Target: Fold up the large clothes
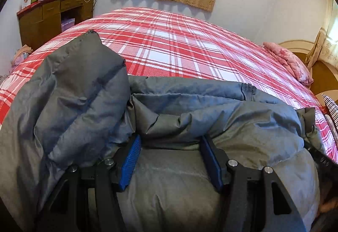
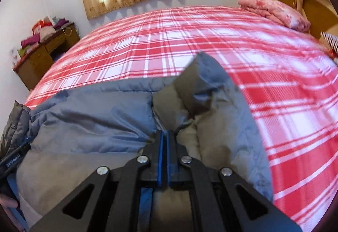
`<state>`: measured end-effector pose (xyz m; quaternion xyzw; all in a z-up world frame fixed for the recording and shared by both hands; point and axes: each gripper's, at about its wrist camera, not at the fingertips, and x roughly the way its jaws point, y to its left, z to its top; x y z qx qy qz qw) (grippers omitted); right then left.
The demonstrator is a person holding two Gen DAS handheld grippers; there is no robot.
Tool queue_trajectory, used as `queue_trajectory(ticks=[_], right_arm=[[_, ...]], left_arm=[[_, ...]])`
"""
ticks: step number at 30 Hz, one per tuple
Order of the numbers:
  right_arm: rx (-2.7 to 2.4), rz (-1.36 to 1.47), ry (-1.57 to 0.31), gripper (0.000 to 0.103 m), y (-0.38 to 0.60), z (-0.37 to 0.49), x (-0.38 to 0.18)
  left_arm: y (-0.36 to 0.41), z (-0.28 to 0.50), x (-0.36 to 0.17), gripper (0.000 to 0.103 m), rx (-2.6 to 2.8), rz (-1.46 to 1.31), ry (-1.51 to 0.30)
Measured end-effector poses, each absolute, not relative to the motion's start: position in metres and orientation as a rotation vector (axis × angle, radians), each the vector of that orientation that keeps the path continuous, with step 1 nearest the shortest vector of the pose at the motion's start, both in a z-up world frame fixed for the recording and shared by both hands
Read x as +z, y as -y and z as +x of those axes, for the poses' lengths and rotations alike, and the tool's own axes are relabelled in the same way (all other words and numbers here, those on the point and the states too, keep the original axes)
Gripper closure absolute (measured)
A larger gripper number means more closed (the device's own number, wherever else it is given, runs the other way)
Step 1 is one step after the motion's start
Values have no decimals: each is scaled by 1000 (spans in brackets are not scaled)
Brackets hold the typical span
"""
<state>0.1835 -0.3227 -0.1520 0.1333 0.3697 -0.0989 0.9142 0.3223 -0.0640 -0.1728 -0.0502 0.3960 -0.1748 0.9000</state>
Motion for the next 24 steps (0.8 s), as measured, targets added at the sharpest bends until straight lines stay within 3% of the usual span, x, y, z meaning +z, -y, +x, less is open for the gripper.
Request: queue_trajectory(ticks=[12,17,19,24], right_arm=[[-172,327,-778,103,327,189,-157],[-211,219,-831,103,317,191,-143],[-210,177,-764,95,303,175,-123],[-107,249,-653,94,262,131,-89]], left_arm=[[65,311,-157,44,-329,-25,-872],[24,270,-119,44,-316,-62,-845],[-3,250,-104,44,-297,-69,-805],[-54,225,-93,44,-238,-135,-765]])
